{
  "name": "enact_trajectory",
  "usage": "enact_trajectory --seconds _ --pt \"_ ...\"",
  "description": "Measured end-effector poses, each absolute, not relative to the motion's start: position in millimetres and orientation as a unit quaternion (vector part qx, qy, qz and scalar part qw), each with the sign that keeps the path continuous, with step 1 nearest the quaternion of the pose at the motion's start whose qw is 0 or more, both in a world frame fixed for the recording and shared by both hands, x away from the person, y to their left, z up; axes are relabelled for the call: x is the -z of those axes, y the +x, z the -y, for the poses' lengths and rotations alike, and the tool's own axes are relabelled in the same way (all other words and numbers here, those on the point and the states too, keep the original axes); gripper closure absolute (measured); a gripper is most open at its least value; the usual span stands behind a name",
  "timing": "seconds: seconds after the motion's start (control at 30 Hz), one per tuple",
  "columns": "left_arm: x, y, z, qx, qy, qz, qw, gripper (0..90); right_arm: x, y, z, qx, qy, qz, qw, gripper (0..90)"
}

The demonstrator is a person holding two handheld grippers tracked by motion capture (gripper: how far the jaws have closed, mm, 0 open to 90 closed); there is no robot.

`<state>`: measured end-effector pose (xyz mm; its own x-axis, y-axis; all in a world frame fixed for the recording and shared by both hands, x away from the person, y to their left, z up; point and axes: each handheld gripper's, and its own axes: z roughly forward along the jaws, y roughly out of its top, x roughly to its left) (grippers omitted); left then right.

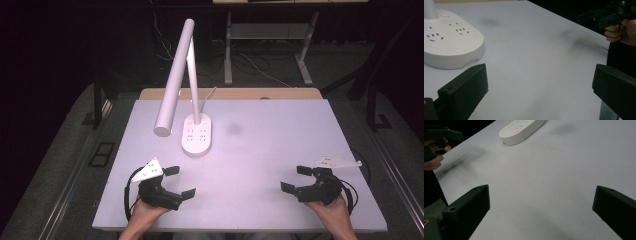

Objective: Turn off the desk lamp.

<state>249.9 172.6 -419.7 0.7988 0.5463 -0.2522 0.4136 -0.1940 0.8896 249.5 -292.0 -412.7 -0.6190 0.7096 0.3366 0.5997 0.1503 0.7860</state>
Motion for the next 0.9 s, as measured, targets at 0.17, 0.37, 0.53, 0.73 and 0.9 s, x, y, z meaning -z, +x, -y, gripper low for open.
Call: enact_trajectory --seconds 0.17,0.37,0.53,0.73,0.9 --pt "419.9 249.1 -170.8 -0.059 0.773 -0.307 0.553 0.0 413.2 250.9 290.8 -0.483 0.435 -0.758 0.057 1.1" --pt "420.9 249.6 -168.6 -0.057 0.774 -0.306 0.552 0.0 412.9 251.6 290.2 -0.478 0.432 -0.762 0.057 1.1" --pt "421.5 250.3 -168.4 -0.057 0.774 -0.308 0.55 0.0 412.2 252.3 290.6 -0.475 0.431 -0.765 0.053 1.2" --pt "421.5 250.4 -169.3 -0.057 0.774 -0.309 0.55 0.0 411.3 253.8 290.5 -0.47 0.429 -0.77 0.048 1.1" --pt "421.4 250.4 -171.2 -0.057 0.771 -0.313 0.552 0.0 406.5 258.4 287.8 -0.47 0.426 -0.772 0.046 1.1"
